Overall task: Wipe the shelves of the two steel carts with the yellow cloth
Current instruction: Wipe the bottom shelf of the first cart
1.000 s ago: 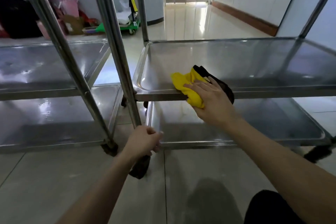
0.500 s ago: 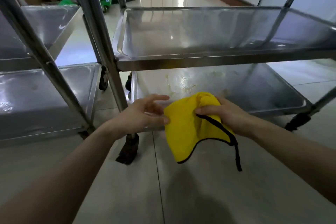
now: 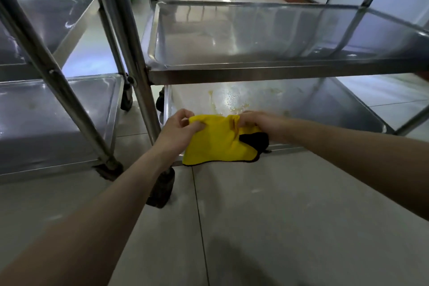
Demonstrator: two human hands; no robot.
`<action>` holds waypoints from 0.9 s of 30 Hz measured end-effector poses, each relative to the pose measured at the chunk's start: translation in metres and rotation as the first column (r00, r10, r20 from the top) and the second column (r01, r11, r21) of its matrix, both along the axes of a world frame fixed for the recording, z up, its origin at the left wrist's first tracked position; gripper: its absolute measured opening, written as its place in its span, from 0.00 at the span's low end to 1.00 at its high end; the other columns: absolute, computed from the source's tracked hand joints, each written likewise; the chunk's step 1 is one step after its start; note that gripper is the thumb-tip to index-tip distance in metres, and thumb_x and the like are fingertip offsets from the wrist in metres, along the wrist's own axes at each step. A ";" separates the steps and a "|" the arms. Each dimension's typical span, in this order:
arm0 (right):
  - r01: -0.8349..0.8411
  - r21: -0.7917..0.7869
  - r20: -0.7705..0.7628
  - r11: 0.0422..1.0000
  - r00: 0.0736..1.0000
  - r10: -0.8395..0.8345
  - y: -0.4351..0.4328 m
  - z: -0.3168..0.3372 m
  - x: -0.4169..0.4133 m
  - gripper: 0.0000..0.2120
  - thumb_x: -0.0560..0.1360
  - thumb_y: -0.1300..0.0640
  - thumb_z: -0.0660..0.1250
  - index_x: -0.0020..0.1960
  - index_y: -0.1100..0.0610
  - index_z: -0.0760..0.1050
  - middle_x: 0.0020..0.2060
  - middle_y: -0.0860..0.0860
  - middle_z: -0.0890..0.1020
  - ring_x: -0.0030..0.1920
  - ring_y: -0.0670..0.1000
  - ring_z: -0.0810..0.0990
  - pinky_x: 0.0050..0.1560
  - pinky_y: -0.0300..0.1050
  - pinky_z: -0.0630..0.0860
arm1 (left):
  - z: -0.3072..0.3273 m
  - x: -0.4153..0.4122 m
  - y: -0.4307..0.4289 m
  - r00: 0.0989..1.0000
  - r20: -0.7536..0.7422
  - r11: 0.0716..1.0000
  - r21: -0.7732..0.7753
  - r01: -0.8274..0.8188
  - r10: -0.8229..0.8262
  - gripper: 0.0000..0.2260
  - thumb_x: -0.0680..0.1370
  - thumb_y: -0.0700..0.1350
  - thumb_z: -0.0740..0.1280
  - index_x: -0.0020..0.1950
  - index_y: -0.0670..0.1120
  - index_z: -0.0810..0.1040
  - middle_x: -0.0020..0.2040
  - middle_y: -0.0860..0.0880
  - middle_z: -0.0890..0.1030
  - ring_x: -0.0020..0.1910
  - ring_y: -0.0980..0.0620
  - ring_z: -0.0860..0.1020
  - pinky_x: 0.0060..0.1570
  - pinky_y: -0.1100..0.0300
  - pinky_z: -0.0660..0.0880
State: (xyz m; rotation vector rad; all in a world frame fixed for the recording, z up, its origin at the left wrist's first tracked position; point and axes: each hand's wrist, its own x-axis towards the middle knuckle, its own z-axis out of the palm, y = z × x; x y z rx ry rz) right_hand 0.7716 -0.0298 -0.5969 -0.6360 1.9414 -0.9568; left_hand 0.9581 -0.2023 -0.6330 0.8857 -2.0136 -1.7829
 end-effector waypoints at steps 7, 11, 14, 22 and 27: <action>-0.277 0.304 -0.426 0.911 0.816 0.390 0.005 -0.046 -0.012 0.01 0.80 0.59 0.69 0.50 0.56 0.79 0.45 0.52 0.82 0.48 0.54 0.81 0.44 0.45 0.78 | -0.015 -0.020 -0.013 0.987 0.087 0.989 -0.055 0.139 -0.134 0.13 0.82 0.46 0.75 0.62 0.46 0.76 0.52 0.45 0.88 0.47 0.50 0.86 0.40 0.61 0.82; -0.304 0.344 -0.406 0.888 0.805 0.433 0.006 -0.048 -0.042 0.13 0.79 0.68 0.59 0.49 0.61 0.82 0.43 0.59 0.81 0.49 0.64 0.86 0.51 0.57 0.86 | -0.031 -0.008 -0.028 0.940 0.273 0.944 -0.202 0.263 -0.203 0.14 0.81 0.46 0.77 0.65 0.46 0.82 0.55 0.45 0.88 0.56 0.46 0.87 0.54 0.50 0.85; -0.265 0.251 -0.643 0.931 0.674 0.364 -0.007 -0.031 -0.073 0.16 0.81 0.65 0.61 0.57 0.54 0.86 0.51 0.52 0.84 0.53 0.56 0.84 0.51 0.48 0.79 | -0.021 -0.018 -0.037 0.958 0.249 0.852 -0.461 0.247 -0.143 0.06 0.81 0.45 0.76 0.57 0.50 0.83 0.52 0.45 0.86 0.54 0.47 0.85 0.60 0.45 0.83; -0.424 0.258 -0.887 0.868 0.253 0.387 0.004 -0.047 -0.084 0.19 0.79 0.61 0.67 0.69 0.54 0.82 0.60 0.56 0.81 0.57 0.61 0.82 0.59 0.56 0.80 | -0.042 -0.030 -0.020 0.968 0.235 0.546 -0.802 0.243 -0.085 0.14 0.81 0.40 0.75 0.66 0.47 0.82 0.60 0.45 0.85 0.56 0.43 0.83 0.57 0.44 0.80; -0.412 0.553 -0.742 0.724 0.151 0.653 0.004 -0.098 -0.044 0.22 0.82 0.38 0.62 0.49 0.55 0.84 0.47 0.51 0.80 0.47 0.56 0.82 0.51 0.53 0.80 | -0.091 0.013 0.009 0.921 0.367 0.618 -0.697 0.363 -0.128 0.10 0.81 0.54 0.75 0.60 0.54 0.84 0.56 0.55 0.85 0.52 0.57 0.83 0.54 0.55 0.81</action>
